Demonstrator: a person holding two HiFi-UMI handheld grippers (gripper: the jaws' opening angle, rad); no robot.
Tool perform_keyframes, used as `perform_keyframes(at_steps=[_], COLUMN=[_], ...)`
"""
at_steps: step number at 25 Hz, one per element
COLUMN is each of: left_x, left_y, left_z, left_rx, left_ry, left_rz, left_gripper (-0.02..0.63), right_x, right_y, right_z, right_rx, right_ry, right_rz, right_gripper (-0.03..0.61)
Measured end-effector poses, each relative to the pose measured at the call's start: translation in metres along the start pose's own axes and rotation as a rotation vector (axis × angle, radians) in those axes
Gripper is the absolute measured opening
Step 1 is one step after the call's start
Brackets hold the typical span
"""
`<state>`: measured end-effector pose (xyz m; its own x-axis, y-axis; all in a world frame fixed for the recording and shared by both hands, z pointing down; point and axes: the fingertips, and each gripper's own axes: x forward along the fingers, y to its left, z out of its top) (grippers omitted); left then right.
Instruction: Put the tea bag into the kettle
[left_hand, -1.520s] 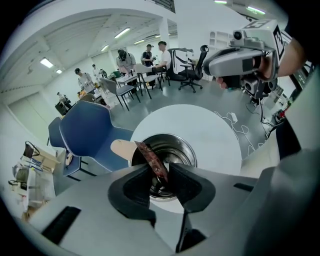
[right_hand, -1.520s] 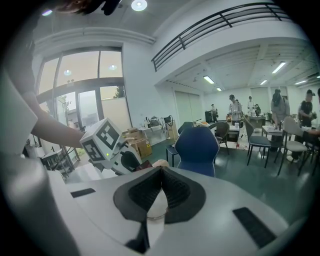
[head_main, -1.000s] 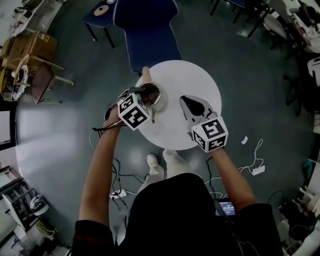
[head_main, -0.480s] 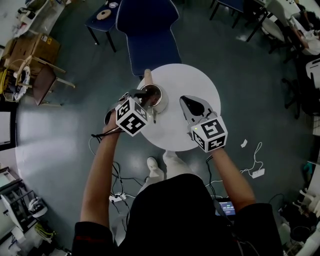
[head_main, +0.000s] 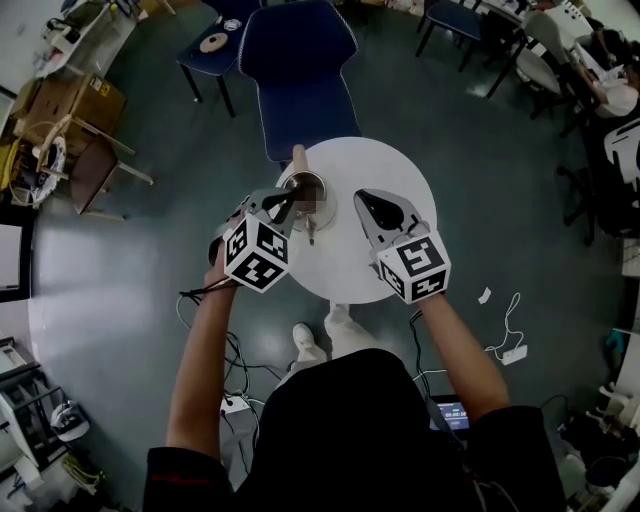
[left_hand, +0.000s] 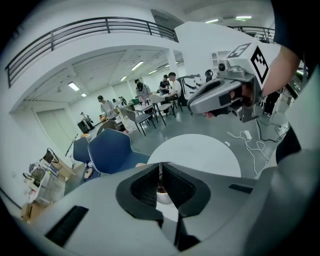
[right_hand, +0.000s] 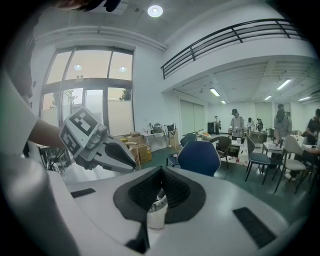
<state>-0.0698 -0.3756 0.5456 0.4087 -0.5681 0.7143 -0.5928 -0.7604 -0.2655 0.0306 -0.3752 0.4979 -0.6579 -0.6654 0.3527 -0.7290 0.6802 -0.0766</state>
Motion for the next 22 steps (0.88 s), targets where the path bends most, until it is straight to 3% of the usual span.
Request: perform_keyframes(at_steps=[10,18,22], left_x=[-0.077,-0.139,-0.162], left_y=[-0.007,-0.020,-0.033], left_z=[0.025,0.020,0.015], left_rx=[-0.094,-0.216,-0.238], left_ry=[-0.194,-0.305,-0.334], left_rz=[0.140,0.188,0.187], left_gripper=[0.020,0.015,0.015], right_x=[-0.031,-0.049,-0.061], right_y=[0.040,0.084,0.104], right_z=[0.040,0.065,0.077], right_rx=[-0.061,-0.107,-0.132], right_ry=[-0.058,-0.098,-0.116], right_rz=[0.006,0.008,0.005], right_gripper=[0.018,0.018,0.018])
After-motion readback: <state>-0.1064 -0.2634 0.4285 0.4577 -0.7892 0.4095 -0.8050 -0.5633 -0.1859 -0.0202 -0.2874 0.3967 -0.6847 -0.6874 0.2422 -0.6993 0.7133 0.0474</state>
